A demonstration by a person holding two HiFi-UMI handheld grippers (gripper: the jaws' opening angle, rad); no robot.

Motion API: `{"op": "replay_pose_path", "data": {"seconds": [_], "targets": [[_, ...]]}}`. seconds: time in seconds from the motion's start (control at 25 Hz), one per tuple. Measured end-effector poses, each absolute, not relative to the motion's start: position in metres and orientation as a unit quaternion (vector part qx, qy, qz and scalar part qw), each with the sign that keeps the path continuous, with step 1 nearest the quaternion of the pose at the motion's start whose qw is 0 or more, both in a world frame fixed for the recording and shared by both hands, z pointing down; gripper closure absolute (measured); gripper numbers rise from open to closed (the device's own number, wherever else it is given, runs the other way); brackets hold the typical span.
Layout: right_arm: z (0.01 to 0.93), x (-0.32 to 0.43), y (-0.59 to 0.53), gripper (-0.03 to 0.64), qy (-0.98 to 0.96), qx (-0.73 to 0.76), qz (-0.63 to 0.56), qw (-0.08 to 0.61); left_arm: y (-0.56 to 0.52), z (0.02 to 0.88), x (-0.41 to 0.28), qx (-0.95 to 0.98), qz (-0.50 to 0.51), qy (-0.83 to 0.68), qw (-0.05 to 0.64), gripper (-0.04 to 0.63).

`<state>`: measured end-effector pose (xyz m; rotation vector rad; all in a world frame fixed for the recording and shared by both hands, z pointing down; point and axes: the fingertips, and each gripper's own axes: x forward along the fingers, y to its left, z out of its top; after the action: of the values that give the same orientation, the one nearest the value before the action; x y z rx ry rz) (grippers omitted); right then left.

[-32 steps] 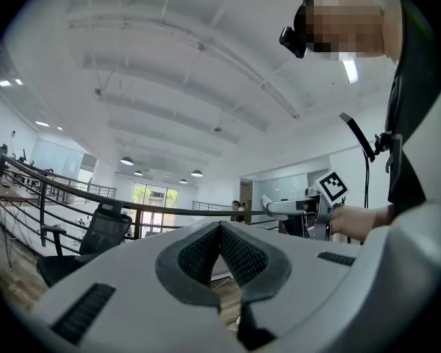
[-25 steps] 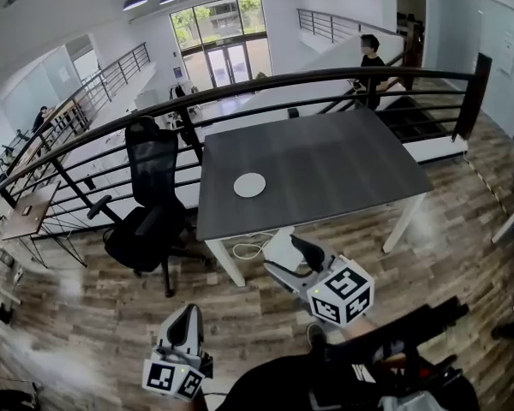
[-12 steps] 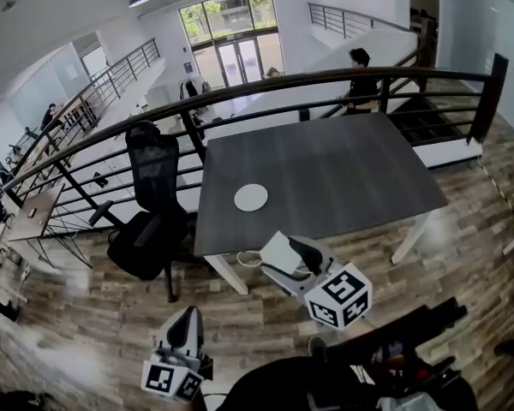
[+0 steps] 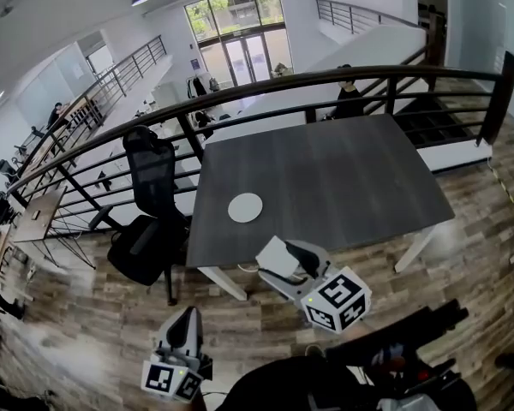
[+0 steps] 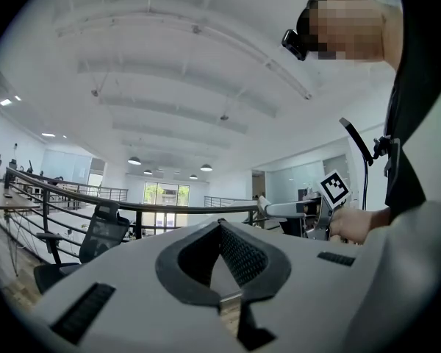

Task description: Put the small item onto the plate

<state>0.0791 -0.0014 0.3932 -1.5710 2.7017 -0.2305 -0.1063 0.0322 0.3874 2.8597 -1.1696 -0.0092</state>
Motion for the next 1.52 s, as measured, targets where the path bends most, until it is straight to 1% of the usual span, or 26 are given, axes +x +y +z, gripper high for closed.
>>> {"op": "replay_pose_path", "data": {"seconds": [0.28,0.8,1.0,1.4,1.52], "targets": [[0.402,0.121,-0.020,0.307,0.865,-0.495,-0.078,0.008,0.015,0.393,-0.063,0.922,0.009,-0.387,0.029,0.591],[0.406,0.133,-0.035,0.307,0.862,-0.498,-0.095,0.011,-0.003,0.396,-0.041,0.928,0.023,-0.370,0.043,0.591],[0.413,0.123,-0.061,0.307,0.853,-0.512,-0.098,0.007,-0.038,0.407,-0.048,0.937,0.023,-0.347,0.042,0.591],[0.402,0.090,-0.105,0.307,0.827,-0.557,-0.084,0.001,-0.102,0.404,-0.087,0.953,0.013,-0.300,0.037,0.591],[0.394,0.080,-0.111,0.307,0.818,-0.570,-0.080,0.000,-0.112,0.392,-0.093,0.961,-0.017,-0.274,0.042,0.591]]}}
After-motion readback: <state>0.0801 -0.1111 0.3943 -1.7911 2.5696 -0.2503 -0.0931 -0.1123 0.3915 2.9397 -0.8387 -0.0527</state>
